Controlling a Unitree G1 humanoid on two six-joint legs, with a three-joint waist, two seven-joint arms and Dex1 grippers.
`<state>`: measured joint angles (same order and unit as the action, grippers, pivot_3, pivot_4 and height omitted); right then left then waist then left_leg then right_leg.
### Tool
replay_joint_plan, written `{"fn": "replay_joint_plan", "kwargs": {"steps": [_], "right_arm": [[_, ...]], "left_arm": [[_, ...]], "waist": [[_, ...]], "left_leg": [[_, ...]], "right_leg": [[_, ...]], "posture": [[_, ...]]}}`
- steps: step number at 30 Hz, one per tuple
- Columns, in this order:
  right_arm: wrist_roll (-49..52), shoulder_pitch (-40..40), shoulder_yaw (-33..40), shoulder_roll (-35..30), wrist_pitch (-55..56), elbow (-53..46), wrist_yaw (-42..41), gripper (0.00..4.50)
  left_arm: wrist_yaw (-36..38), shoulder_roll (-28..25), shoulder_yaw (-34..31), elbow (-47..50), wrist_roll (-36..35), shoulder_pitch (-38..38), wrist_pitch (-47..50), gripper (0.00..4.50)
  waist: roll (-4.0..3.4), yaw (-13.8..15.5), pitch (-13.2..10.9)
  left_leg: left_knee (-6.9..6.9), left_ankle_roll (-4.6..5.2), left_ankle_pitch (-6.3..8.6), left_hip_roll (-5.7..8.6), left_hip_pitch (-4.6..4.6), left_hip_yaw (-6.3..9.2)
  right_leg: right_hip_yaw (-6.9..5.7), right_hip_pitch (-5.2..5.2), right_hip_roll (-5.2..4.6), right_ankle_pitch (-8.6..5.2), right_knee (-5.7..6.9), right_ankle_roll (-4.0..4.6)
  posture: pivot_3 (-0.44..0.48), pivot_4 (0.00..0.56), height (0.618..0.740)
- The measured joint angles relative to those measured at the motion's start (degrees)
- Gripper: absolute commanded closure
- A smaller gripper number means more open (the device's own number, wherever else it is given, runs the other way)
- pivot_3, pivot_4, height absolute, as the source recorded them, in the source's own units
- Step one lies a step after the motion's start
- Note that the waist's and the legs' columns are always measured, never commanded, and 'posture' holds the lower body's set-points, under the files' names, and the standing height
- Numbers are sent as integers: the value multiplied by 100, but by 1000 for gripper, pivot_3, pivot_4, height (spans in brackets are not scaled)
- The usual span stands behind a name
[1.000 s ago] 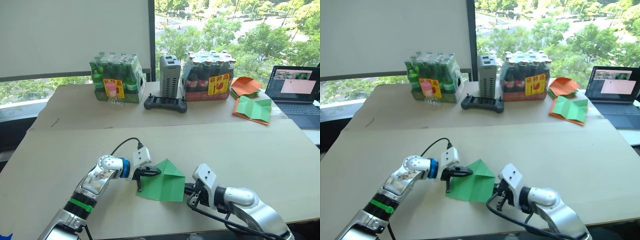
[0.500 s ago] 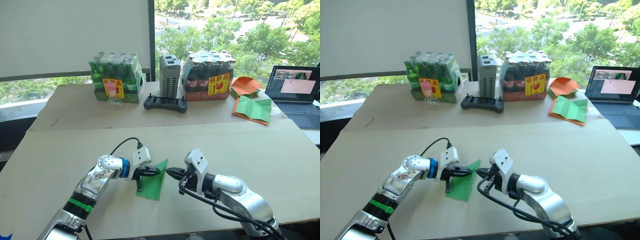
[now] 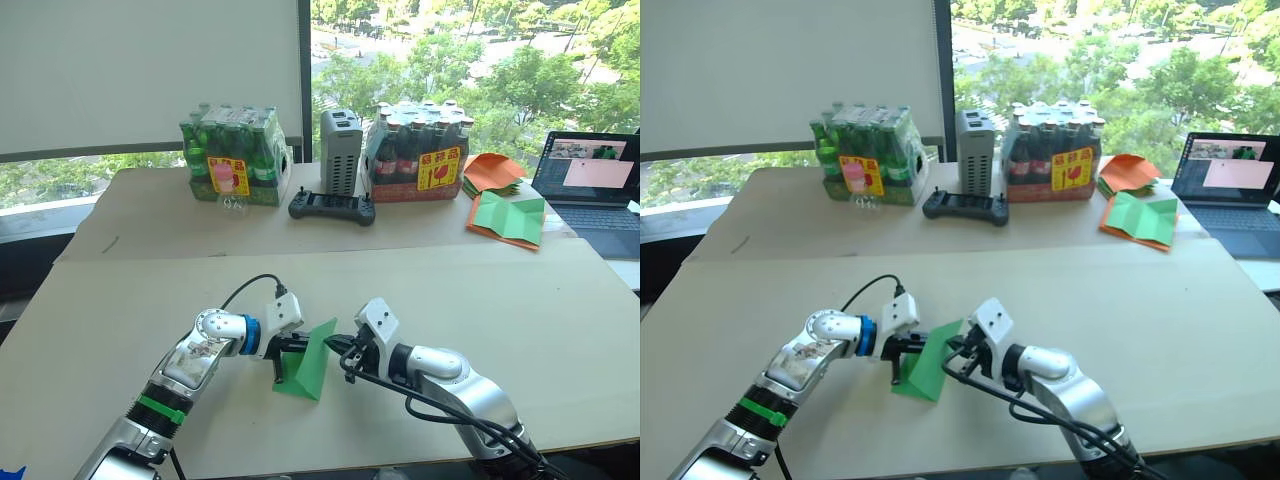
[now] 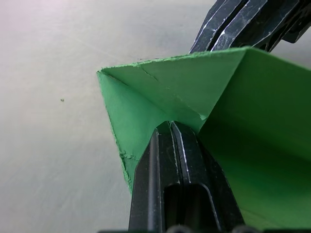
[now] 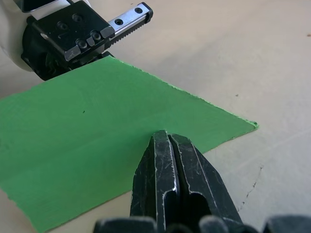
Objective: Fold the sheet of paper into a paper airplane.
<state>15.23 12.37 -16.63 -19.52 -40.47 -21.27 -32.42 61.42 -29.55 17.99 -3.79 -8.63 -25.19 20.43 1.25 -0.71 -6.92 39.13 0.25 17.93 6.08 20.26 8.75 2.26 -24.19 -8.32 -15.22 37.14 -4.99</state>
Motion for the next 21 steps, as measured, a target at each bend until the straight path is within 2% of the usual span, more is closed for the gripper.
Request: {"fn": "replay_joint_plan", "kwargs": {"steps": [6, 21], "right_arm": [[-81, 1, -59, 3, 51, 59, 11, 4500], [-328, 351, -307, 332, 270, 624, 21, 4500]], "left_arm": [[-55, 57, -118, 56, -110, 60, 264, 4478], [-260, -236, -480, 559, -312, 515, 628, 4478]], "waist": [[0, -7, 0], [-3, -41, -1]], "left_leg": [[0, 0, 0, -1, 0, 0], [-3, 0, 0, -2, 0, 0]], "right_leg": [[0, -1, 0, 0, 1, 0], [1, -6, 1, 0, 2, 0]], "posture": [[0, 150, 735], [0, 150, 735]]}}
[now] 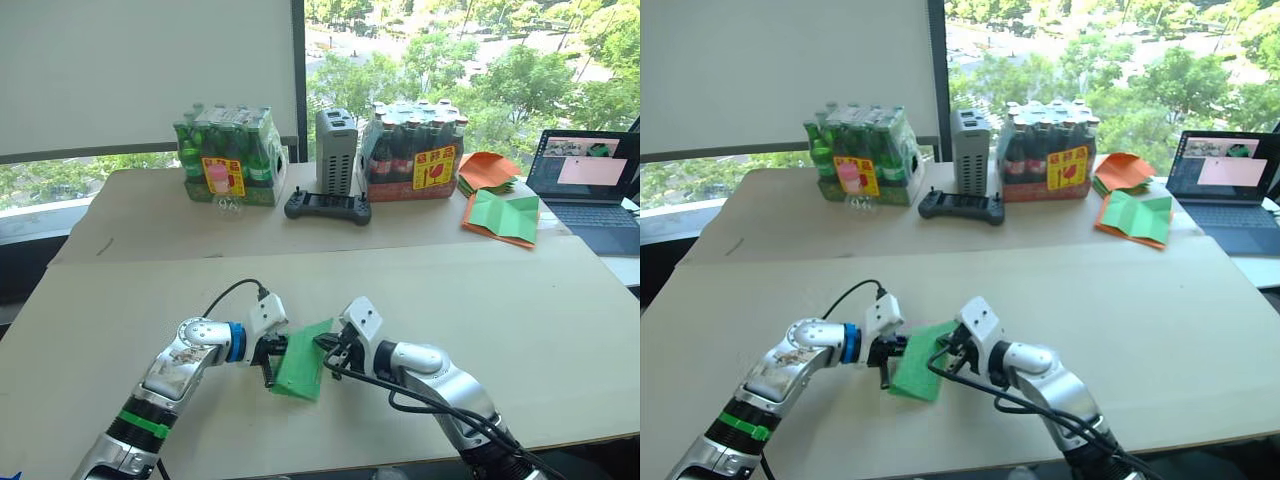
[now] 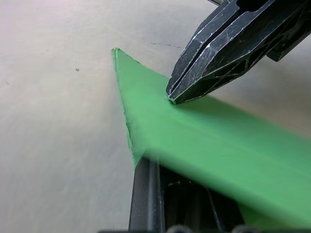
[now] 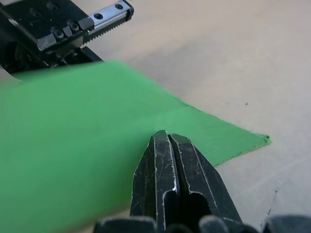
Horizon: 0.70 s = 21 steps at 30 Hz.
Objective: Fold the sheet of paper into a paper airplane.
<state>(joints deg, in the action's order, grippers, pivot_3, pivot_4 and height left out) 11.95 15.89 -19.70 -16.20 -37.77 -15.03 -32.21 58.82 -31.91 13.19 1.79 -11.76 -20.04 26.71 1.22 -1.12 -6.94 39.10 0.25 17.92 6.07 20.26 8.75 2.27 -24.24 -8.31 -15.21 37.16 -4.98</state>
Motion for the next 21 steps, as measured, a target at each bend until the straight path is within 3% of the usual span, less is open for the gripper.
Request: {"fn": "replay_joint_plan", "kwargs": {"steps": [14, 21], "right_arm": [[-137, 116, -44, 57, 145, 274, -37, 4500], [-164, 108, -46, 53, 145, 274, -71, 4500]], "left_arm": [[-170, -736, -644, 427, -137, 186, 300, 4478], [-156, -474, -592, 1011, -617, -76, 694, 4478]], "waist": [[-7, 9, -5], [-7, 13, -5]], "left_leg": [[-3, 0, 0, 1, 3, 2], [-4, 0, 0, 1, 4, 1]], "right_leg": [[-1, -4, -1, 0, -1, 0], [-1, -4, -2, 0, -1, 0]], "posture": [[0, 150, 735], [0, 150, 735]]}}
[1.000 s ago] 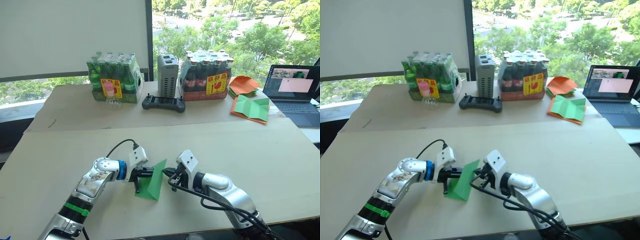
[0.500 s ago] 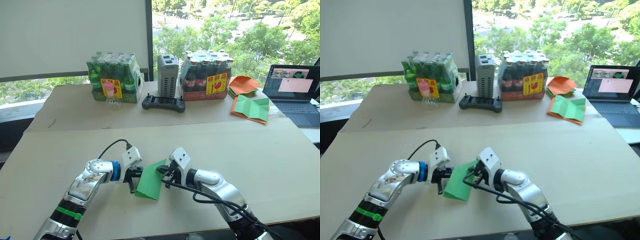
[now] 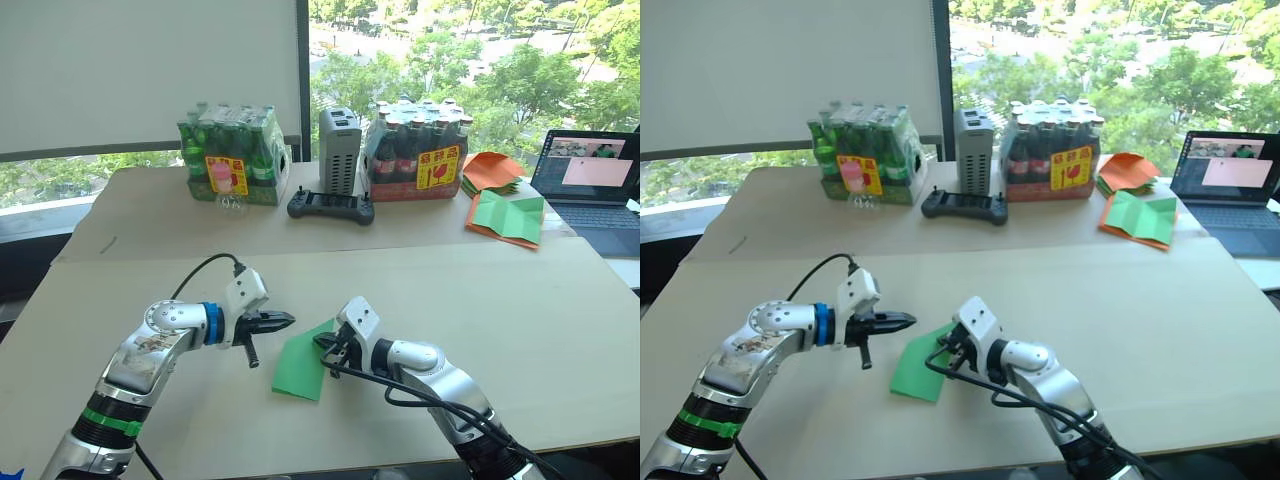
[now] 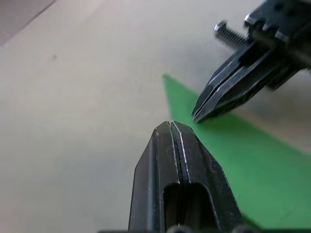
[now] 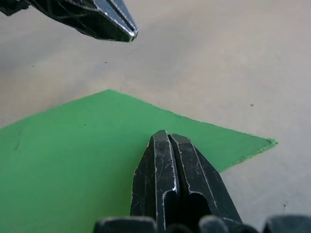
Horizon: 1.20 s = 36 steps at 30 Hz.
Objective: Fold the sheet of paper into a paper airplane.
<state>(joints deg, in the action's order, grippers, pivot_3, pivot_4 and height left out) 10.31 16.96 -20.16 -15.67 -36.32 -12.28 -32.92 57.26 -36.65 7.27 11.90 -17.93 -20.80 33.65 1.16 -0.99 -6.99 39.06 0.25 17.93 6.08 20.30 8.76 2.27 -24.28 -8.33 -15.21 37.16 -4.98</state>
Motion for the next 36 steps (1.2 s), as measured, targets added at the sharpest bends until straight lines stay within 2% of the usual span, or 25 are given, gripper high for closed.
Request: {"fn": "replay_joint_plan", "kwargs": {"steps": [7, 13, 21, 36], "right_arm": [[1, -7, 37, -63, -1, -67, -17, 4500], [-2, 1, 74, -157, 3, -99, -86, 4500], [-11, 191, 87, -355, 81, 208, -291, 4500], [-4, 443, 301, -215, 183, 716, -300, 4500]], "left_arm": [[14, 107, 518, -839, 377, 159, -541, 4478], [98, 191, 612, -1233, 533, 114, -1226, 4478], [23, 192, 648, -1108, 707, 209, -1381, 4478], [-54, 109, 718, -707, 887, 440, -1352, 4478]], "waist": [[-1, -54, 0], [-1, -3, 0], [-2, 7, 2], [-5, 6, 8]], "left_leg": [[-3, -1, 0, 1, 0, 0], [1, -1, 0, 1, -5, 0], [1, 0, 0, 1, -7, 0], [1, 0, 0, 0, -12, 0]], "right_leg": [[0, -4, 1, 0, -1, 0], [0, 4, 0, 0, -1, 1], [1, 7, 0, 0, 0, 1], [1, 11, 1, 1, 0, 1]], "posture": [[0, 150, 735], [0, 150, 735], [0, 150, 735], [0, 150, 735]]}}
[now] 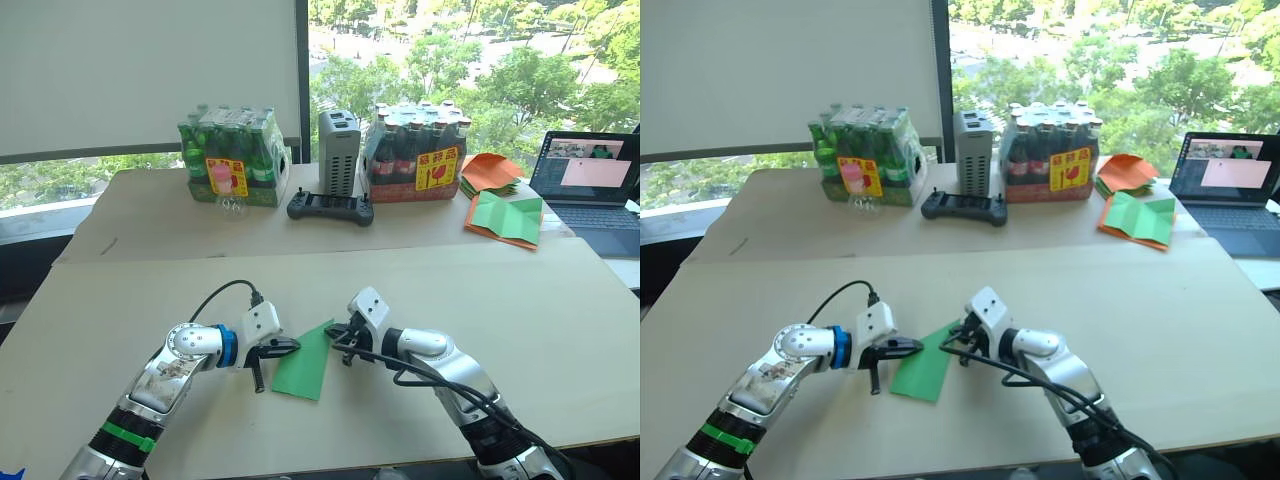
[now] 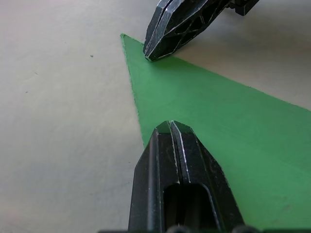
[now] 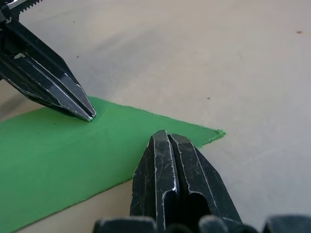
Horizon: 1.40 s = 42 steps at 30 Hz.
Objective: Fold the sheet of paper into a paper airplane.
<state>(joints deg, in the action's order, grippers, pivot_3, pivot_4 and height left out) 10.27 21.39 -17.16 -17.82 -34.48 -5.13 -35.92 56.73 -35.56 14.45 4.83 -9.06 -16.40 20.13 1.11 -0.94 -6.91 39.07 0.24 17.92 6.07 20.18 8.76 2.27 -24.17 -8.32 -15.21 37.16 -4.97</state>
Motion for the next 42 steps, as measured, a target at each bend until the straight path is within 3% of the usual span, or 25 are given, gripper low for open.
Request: {"fn": "replay_joint_plan", "kwargs": {"steps": [9, 23, 42], "right_arm": [[-11, 25, 54, 72, 213, 182, 19, 4500], [79, -1092, -418, -423, 130, -1239, -476, 4500], [118, -1363, -818, -634, -98, -1796, -540, 4500]], "left_arm": [[-4, -16, 3, 65, 36, 22, 0, 4478], [69, -21, 2, -55, 42, -93, -12, 4478], [149, -68, -7, -77, 41, -99, -25, 4478]], "waist": [[-1, 2, 0], [-2, 18, 1], [-3, 17, 6]], "left_leg": [[0, 0, 0, 0, 0, 0], [0, 0, 0, 0, 0, 0], [-2, 0, 0, -1, -3, 0]], "right_leg": [[0, 0, 0, 0, 0, 0], [0, 1, 0, 0, -1, 0], [-1, 2, 2, 0, -1, 0]], "posture": [[0, 150, 735], [0, 150, 735], [0, 150, 735]]}}
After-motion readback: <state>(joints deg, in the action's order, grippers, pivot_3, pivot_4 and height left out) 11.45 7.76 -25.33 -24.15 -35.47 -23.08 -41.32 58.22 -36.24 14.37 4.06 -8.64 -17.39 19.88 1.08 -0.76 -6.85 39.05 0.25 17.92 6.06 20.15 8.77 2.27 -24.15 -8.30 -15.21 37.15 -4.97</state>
